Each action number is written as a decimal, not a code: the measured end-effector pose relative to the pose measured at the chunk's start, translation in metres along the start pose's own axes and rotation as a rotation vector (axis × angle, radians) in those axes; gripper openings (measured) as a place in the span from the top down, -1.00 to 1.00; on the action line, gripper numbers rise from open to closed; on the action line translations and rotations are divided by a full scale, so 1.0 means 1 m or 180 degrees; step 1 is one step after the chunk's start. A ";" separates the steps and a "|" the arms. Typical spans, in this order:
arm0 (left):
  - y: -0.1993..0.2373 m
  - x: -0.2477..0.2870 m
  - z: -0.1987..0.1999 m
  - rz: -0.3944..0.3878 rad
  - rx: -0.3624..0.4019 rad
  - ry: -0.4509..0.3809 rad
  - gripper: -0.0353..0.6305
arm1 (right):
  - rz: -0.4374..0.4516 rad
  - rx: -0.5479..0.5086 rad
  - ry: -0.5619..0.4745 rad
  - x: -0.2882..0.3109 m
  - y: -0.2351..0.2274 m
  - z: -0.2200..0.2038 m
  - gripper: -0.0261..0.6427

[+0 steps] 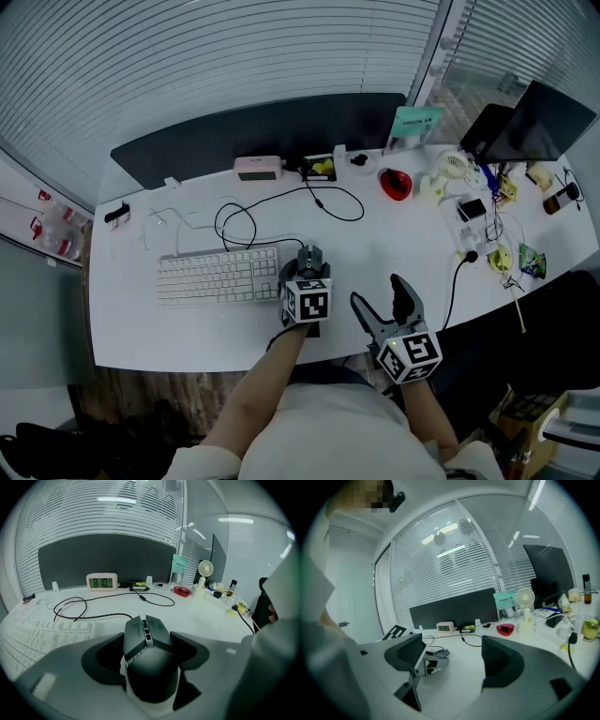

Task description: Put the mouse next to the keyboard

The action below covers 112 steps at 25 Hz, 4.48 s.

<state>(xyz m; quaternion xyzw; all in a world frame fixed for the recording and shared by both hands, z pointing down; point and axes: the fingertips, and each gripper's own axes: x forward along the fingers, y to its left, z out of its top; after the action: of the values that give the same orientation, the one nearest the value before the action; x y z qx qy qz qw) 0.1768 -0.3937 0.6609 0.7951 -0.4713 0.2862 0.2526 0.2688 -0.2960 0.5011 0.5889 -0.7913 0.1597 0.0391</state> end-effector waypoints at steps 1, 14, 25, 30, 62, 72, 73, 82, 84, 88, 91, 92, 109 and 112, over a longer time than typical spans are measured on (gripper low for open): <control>0.000 0.002 0.000 0.0009 -0.0008 0.0015 -0.03 | -0.0004 0.0001 0.0005 0.000 -0.001 0.000 -0.23; 0.000 0.019 -0.013 0.0154 0.0047 0.0158 -0.05 | -0.0089 -0.0002 0.0026 0.000 -0.012 -0.001 -0.23; -0.007 0.008 0.006 -0.0200 -0.0077 -0.0054 -0.18 | -0.0079 -0.0012 0.0051 -0.001 -0.002 0.003 -0.23; -0.004 -0.014 0.020 -0.0275 -0.0134 -0.0262 -0.21 | -0.0071 -0.0024 0.0014 -0.005 0.015 0.007 -0.23; 0.094 -0.312 -0.068 -0.0420 -0.0102 -0.1263 0.82 | -0.0059 -0.0273 -0.0140 -0.108 0.231 -0.039 0.72; 0.121 -0.385 -0.129 -0.0503 -0.0160 -0.1203 0.86 | 0.0036 -0.0397 -0.0139 -0.140 0.296 -0.059 0.91; 0.124 -0.392 -0.133 -0.0510 -0.0170 -0.1214 0.86 | 0.0050 -0.0401 -0.0140 -0.143 0.301 -0.061 0.91; 0.138 -0.438 -0.173 -0.0582 -0.0343 -0.1243 0.86 | 0.0180 -0.0434 -0.0117 -0.165 0.340 -0.076 0.92; 0.140 -0.445 -0.181 -0.0576 -0.0370 -0.1236 0.86 | 0.0205 -0.0450 -0.0120 -0.170 0.345 -0.077 0.92; 0.141 -0.456 -0.196 -0.0573 -0.0423 -0.1261 0.86 | 0.0255 -0.0465 -0.0136 -0.180 0.352 -0.081 0.92; 0.141 -0.461 -0.203 -0.0563 -0.0453 -0.1253 0.86 | 0.0271 -0.0458 -0.0127 -0.185 0.355 -0.084 0.92; 0.141 -0.461 -0.204 -0.0561 -0.0464 -0.1250 0.86 | 0.0275 -0.0453 -0.0123 -0.186 0.355 -0.085 0.92; 0.133 -0.459 -0.200 -0.0572 -0.0507 -0.1259 0.86 | 0.0273 -0.0439 -0.0129 -0.185 0.346 -0.083 0.92; 0.134 -0.457 -0.198 -0.0579 -0.0527 -0.1259 0.86 | 0.0265 -0.0416 -0.0125 -0.182 0.345 -0.082 0.92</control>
<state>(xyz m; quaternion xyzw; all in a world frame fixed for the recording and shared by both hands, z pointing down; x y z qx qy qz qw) -0.1651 -0.0414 0.5017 0.8515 -0.4599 0.0612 0.2444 -0.0121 -0.0159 0.4618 0.5547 -0.8245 0.0975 0.0553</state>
